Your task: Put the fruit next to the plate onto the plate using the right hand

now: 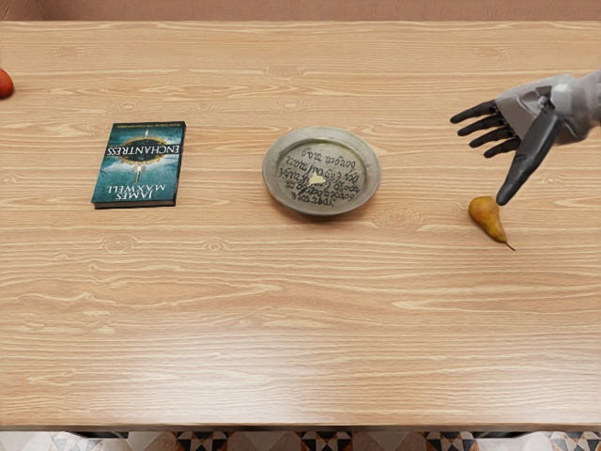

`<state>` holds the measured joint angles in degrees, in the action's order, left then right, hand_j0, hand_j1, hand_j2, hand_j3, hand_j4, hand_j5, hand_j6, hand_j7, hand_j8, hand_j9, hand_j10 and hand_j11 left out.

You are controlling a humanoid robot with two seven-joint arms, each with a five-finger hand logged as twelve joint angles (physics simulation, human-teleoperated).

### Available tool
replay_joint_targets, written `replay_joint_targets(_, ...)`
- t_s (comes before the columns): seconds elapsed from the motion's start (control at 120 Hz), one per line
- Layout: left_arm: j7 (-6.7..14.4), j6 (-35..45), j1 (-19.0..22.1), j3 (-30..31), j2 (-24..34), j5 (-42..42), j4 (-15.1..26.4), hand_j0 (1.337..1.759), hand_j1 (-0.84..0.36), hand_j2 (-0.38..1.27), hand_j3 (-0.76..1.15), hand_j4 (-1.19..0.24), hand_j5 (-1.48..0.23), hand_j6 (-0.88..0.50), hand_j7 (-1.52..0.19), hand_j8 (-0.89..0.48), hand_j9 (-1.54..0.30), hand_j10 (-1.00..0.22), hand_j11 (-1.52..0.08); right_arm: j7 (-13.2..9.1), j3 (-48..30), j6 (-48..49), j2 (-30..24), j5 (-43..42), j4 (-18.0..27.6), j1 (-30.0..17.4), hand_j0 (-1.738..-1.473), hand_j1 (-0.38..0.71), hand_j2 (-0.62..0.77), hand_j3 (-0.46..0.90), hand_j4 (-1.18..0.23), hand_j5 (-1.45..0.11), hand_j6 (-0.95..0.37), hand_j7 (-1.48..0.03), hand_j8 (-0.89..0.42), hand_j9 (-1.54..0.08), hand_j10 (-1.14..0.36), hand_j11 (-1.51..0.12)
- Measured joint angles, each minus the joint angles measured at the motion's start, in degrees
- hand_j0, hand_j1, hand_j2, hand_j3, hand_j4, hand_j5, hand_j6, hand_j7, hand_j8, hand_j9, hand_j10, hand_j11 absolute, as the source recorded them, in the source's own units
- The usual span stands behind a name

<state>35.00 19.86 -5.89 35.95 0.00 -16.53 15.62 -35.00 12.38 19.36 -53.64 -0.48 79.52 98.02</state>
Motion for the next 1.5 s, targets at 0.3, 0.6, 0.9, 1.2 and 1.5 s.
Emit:
replay_joint_targets(0.3, 0.0, 0.0, 0.0, 0.0, 0.0, 0.0, 0.0, 1.658, 0.35, 0.0, 0.0, 0.0, 0.0, 0.0, 0.0, 0.0, 0.0, 0.0, 0.0, 0.0, 14.6, -19.2, 9.3, -11.6, 5.3, 7.4, -1.658, -0.32, -0.01, 0.0, -0.03, -0.03, -0.03, -0.03, -0.03, -0.03, -0.03, -0.03)
replay_joint_targets(0.6, 0.0, 0.0, 0.0, 0.0, 0.0, 0.0, 0.0, 1.658, 0.35, 0.0, 0.0, 0.0, 0.0, 0.0, 0.0, 0.0, 0.0, 0.0, 0.0, 0.0, 21.9, -28.7, 11.7, -19.5, 12.1, 7.5, -1.658, -0.31, -0.01, 0.0, -0.03, -0.04, -0.03, -0.04, -0.03, -0.04, -0.03, -0.04)
replay_joint_targets(0.9, 0.0, 0.0, 0.0, 0.0, 0.0, 0.0, 0.0, 1.658, 0.35, 0.0, 0.0, 0.0, 0.0, 0.0, 0.0, 0.0, 0.0, 0.0, 0.0, 0.0, 28.6, -45.6, 18.4, -20.6, 13.8, 5.4, -1.658, -0.25, -0.02, 0.0, -0.09, -0.11, -0.09, -0.11, -0.09, -0.11, -0.09, -0.11)
replay_joint_targets(1.2, 0.0, 0.0, 0.0, 0.0, 0.0, 0.0, 0.0, 1.658, 0.35, 0.0, 0.0, 0.0, 0.0, 0.0, 0.0, 0.0, 0.0, 0.0, 0.0, 0.0, 29.6, -51.9, 22.4, -21.0, 12.0, 0.9, -1.658, -0.14, -0.03, 0.0, -0.17, -0.23, -0.18, -0.23, -0.18, -0.23, -0.17, -0.23)
replay_joint_targets(1.5, 0.0, 0.0, 0.0, 0.0, 0.0, 0.0, 0.0, 1.658, 0.35, 0.0, 0.0, 0.0, 0.0, 0.0, 0.0, 0.0, 0.0, 0.0, 0.0, 0.0, 31.0, -53.4, 23.2, -22.0, 10.6, -0.9, -1.658, -0.09, -0.04, 0.0, -0.22, -0.28, -0.22, -0.28, -0.22, -0.28, -0.22, -0.28)
